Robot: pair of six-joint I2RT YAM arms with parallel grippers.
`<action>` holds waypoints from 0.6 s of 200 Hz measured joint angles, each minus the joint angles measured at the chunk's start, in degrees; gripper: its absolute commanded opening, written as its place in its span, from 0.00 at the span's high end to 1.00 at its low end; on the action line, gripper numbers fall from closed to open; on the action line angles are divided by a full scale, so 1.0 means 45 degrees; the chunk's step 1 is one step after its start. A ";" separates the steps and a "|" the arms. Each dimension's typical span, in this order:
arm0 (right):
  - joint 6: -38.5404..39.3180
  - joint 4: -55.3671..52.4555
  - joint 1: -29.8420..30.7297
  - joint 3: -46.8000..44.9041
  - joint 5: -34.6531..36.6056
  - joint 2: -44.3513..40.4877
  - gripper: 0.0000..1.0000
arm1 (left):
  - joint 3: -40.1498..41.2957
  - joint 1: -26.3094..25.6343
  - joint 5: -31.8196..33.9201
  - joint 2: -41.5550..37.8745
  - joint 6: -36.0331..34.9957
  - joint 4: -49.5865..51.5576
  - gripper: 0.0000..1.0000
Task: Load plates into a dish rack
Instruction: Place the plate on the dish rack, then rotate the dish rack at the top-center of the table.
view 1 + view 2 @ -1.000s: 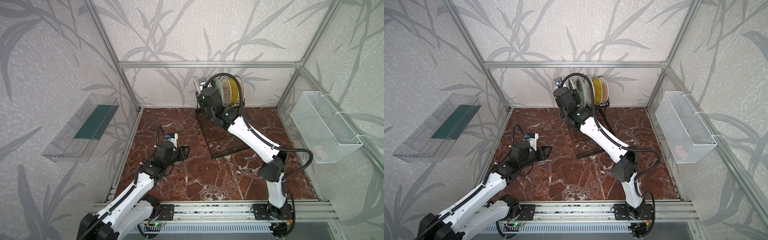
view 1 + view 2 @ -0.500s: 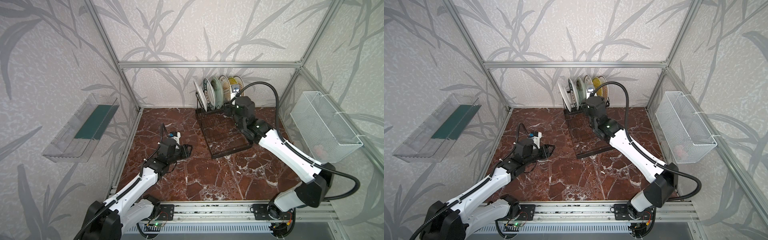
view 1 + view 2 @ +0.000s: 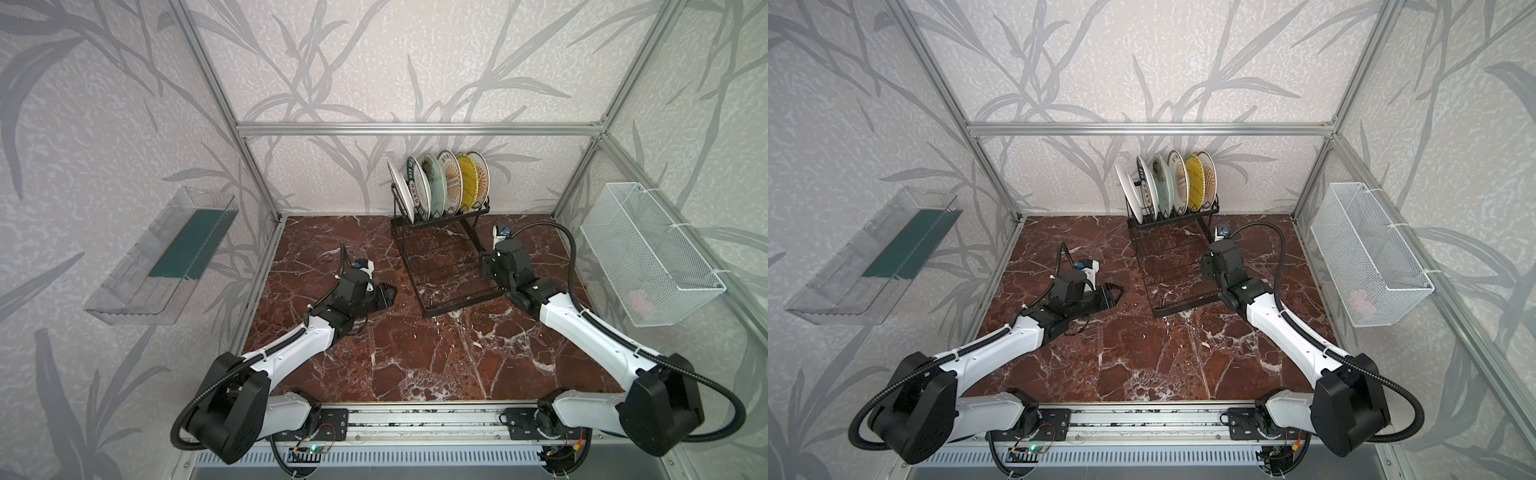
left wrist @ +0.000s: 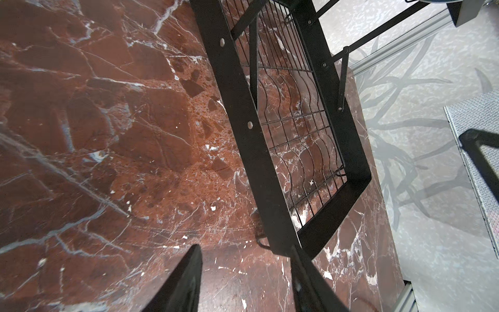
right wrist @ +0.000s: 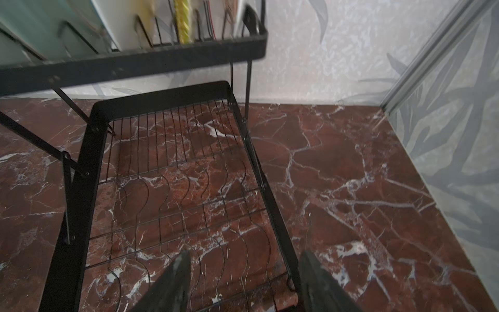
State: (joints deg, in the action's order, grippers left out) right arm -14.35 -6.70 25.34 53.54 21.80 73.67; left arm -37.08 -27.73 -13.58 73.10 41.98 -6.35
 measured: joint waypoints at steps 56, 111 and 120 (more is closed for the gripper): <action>-0.1292 -0.0228 -0.0583 -0.1530 -0.0976 -0.0563 0.38 | -0.1044 -0.0855 0.0840 0.1991 0.0413 -0.0767 0.53; -0.1501 -0.0291 -0.0986 -0.1894 -0.1209 -0.1394 0.38 | -0.1943 -0.1501 0.1685 0.3735 0.0855 -0.1268 0.56; -0.1520 -0.0296 -0.1044 -0.1928 -0.1214 -0.1515 0.38 | -0.2186 -0.1583 0.1734 0.4036 0.0903 -0.1311 0.56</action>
State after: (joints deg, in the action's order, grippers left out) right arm -21.19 -8.03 20.64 44.86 16.34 66.85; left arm -46.92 -34.85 -5.78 91.26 46.04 -12.25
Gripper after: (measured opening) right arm 0.616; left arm 0.443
